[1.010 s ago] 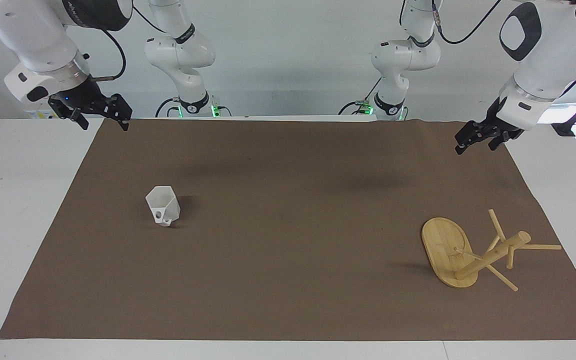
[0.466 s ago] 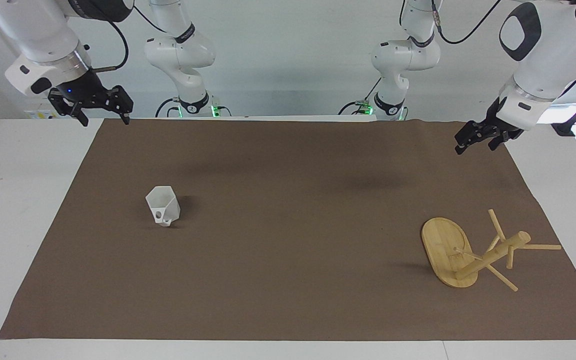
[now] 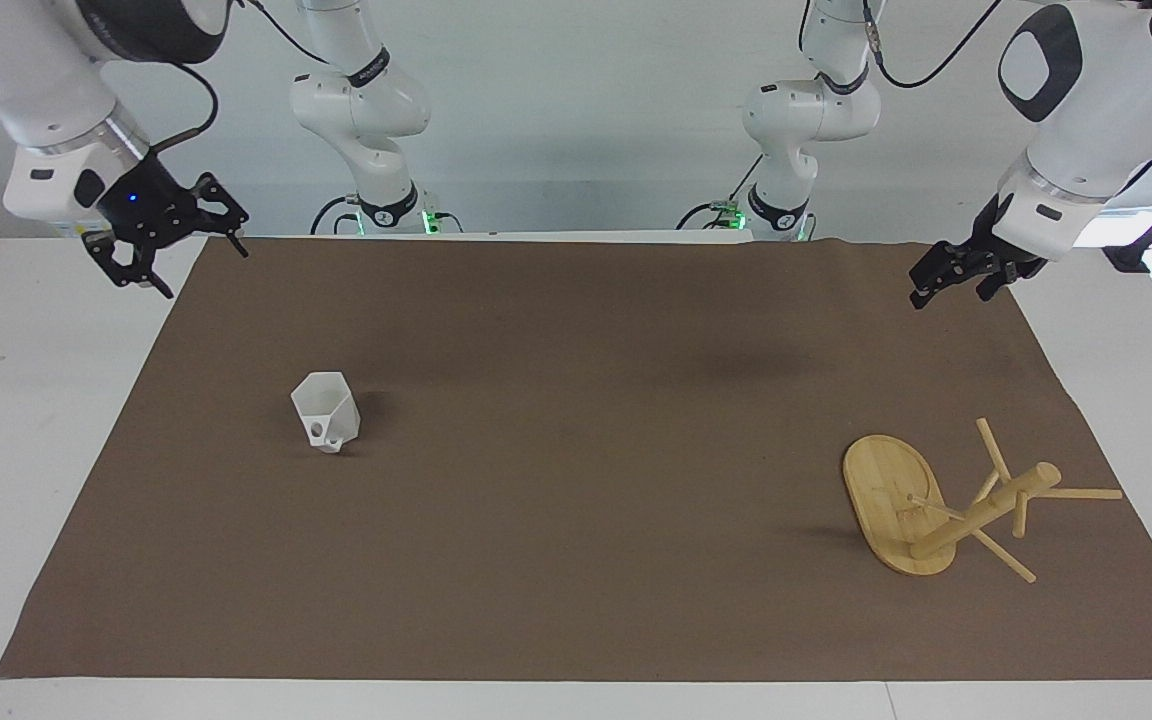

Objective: Hang cup on rack
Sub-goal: 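Move the right gripper toward the white mug, then close the right gripper on the white mug's body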

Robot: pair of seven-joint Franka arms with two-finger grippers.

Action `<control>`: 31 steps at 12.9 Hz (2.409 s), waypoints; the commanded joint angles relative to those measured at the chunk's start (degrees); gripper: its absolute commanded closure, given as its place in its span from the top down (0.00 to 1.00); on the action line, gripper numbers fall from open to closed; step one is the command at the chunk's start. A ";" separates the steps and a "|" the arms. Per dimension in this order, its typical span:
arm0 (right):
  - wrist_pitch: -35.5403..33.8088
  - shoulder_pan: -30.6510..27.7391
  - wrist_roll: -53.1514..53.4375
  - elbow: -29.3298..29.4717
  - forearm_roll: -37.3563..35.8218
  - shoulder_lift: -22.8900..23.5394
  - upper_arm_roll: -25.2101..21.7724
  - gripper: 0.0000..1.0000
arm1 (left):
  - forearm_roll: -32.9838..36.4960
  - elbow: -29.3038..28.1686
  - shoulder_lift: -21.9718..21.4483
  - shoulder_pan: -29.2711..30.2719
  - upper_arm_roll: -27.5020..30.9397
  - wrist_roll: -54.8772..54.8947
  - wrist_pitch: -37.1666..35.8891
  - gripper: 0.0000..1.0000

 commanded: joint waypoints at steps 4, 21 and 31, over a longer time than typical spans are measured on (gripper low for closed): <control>0.49 -12.36 -40.23 -2.10 25.61 14.82 0.35 1.00 | -0.61 -1.46 -1.42 0.57 -0.23 0.84 0.86 1.00; -9.27 -13.09 -82.91 -15.91 52.99 33.12 1.05 1.00 | -0.61 -1.46 -1.42 0.57 -0.23 0.84 0.86 1.00; -7.34 -11.23 -84.57 -17.58 54.58 33.04 1.05 1.00 | -0.61 -1.46 -1.42 0.57 -0.23 0.84 0.86 1.00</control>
